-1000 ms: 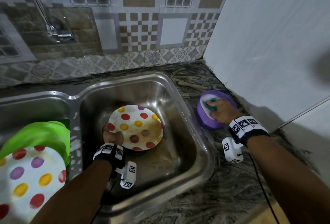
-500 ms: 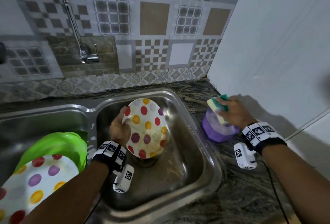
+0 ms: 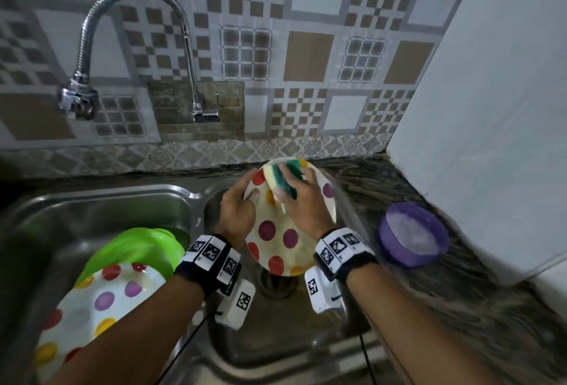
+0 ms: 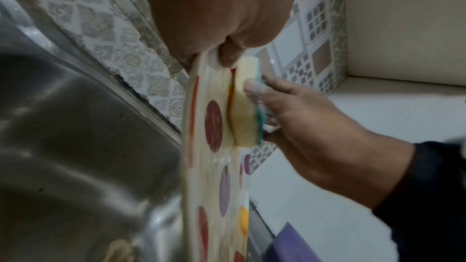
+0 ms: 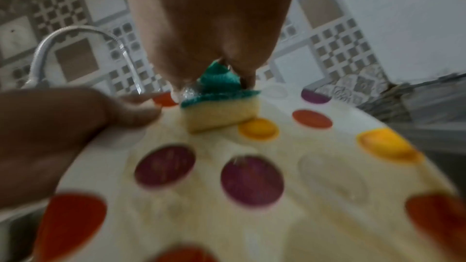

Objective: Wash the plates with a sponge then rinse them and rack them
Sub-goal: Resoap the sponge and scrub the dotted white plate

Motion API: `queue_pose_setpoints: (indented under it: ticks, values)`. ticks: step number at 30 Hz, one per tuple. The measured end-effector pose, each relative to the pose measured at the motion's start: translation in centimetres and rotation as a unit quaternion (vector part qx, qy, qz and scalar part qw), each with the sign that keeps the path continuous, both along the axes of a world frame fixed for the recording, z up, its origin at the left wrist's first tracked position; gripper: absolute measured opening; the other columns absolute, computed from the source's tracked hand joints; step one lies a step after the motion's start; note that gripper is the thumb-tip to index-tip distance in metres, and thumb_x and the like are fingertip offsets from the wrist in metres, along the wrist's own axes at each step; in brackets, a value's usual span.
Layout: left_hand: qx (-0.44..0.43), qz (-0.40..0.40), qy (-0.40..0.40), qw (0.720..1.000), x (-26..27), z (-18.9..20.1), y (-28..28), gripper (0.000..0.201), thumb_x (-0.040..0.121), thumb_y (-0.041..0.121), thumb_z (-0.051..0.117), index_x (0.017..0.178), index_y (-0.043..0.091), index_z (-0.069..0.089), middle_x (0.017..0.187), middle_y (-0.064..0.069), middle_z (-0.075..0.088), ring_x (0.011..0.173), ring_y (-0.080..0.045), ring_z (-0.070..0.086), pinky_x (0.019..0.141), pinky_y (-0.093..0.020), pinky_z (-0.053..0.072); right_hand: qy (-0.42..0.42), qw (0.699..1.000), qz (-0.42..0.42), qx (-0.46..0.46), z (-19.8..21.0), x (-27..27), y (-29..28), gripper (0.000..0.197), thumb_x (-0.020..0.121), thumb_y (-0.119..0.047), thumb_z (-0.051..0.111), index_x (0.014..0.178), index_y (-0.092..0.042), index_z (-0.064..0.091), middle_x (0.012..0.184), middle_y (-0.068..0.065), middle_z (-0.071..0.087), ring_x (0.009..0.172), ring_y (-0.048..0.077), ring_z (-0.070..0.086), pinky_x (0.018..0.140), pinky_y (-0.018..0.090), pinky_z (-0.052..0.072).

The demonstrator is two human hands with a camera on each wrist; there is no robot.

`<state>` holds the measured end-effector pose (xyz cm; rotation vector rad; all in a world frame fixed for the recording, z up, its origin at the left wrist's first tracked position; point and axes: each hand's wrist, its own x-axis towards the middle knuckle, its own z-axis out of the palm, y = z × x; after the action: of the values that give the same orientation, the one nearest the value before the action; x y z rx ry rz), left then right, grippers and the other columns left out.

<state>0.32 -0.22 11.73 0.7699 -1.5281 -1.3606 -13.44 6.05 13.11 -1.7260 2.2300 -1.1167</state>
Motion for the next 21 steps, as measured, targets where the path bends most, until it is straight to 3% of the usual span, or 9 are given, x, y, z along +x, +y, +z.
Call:
queue_pose_setpoints:
  ticks: [2, 3, 6, 8, 12, 18, 21]
  values:
    - [0.021, 0.006, 0.025, 0.999, 0.2, 0.3, -0.3, 0.042, 0.09, -0.014, 0.042, 0.128, 0.001, 0.053, 0.103, 0.003, 0.071, 0.094, -0.004, 0.068, 0.075, -0.014, 0.052, 0.018, 0.999, 0.005, -0.028, -0.9, 1.7, -0.9, 0.051, 0.093, -0.028, 0.054, 0.141, -0.025, 0.038, 0.137, 0.013, 0.031, 0.124, 0.02, 0.038, 0.104, 0.014, 0.024]
    - [0.023, 0.013, 0.038, 0.999, 0.5, 0.3, -0.5, 0.042, 0.09, -0.013, 0.042, 0.128, 0.0, 0.053, 0.108, -0.003, 0.069, 0.095, -0.005, 0.067, 0.077, -0.016, 0.052, 0.03, 0.999, 0.001, -0.037, -1.1, 2.1, -1.2, 0.051, 0.093, -0.028, 0.054, 0.141, -0.024, 0.038, 0.137, 0.015, 0.032, 0.124, 0.022, 0.039, 0.103, 0.015, 0.026]
    - [0.027, 0.026, 0.066, 0.997, 2.0, 0.3, -0.9, 0.038, 0.09, -0.004, 0.048, 0.126, 0.005, 0.057, 0.116, -0.017, 0.066, 0.104, -0.025, 0.066, 0.087, -0.043, 0.055, 0.059, 0.997, -0.034, -0.038, -1.2, 1.2, -1.5, 0.051, 0.094, -0.031, 0.052, 0.142, -0.026, 0.036, 0.139, 0.017, 0.032, 0.12, 0.028, 0.045, 0.101, 0.027, 0.038]
    - [0.029, 0.015, 0.094, 0.995, 3.1, 0.6, -1.2, 0.038, 0.089, 0.004, 0.05, 0.127, 0.008, 0.057, 0.119, -0.021, 0.064, 0.109, -0.037, 0.063, 0.089, -0.055, 0.052, 0.038, 0.996, -0.074, -0.031, -1.2, -0.4, -1.2, 0.051, 0.093, -0.031, 0.052, 0.142, -0.026, 0.036, 0.14, 0.018, 0.031, 0.117, 0.032, 0.047, 0.1, 0.035, 0.041]
    - [0.051, 0.037, 0.117, 0.991, 4.2, 1.9, -2.1, 0.037, 0.094, -0.001, 0.047, 0.128, 0.011, 0.057, 0.119, -0.014, 0.066, 0.108, -0.031, 0.064, 0.088, -0.054, 0.053, 0.021, 0.992, -0.119, -0.017, -2.8, -2.4, -0.1, 0.051, 0.093, -0.031, 0.05, 0.142, -0.025, 0.037, 0.139, 0.021, 0.031, 0.122, 0.038, 0.044, 0.104, 0.041, 0.041]
    - [0.069, 0.039, 0.149, 0.986, 3.8, 1.8, -1.6, 0.037, 0.095, -0.001, 0.046, 0.129, 0.01, 0.056, 0.12, -0.015, 0.065, 0.11, -0.034, 0.063, 0.09, -0.057, 0.051, -0.004, 0.99, -0.142, -0.022, -2.6, 0.5, 0.6, 0.051, 0.095, -0.031, 0.049, 0.143, -0.026, 0.035, 0.146, 0.016, 0.026, 0.13, 0.028, 0.037, 0.103, 0.023, 0.031]
    - [0.067, 0.027, 0.143, 0.987, 2.9, 1.6, -0.9, 0.038, 0.095, -0.002, 0.044, 0.13, 0.009, 0.055, 0.122, -0.018, 0.063, 0.112, -0.035, 0.062, 0.091, -0.057, 0.05, -0.027, 0.995, -0.091, -0.043, -2.1, 2.4, -0.4, 0.052, 0.094, -0.023, 0.052, 0.143, -0.024, 0.035, 0.144, 0.016, 0.027, 0.133, 0.027, 0.035, 0.106, 0.019, 0.024]
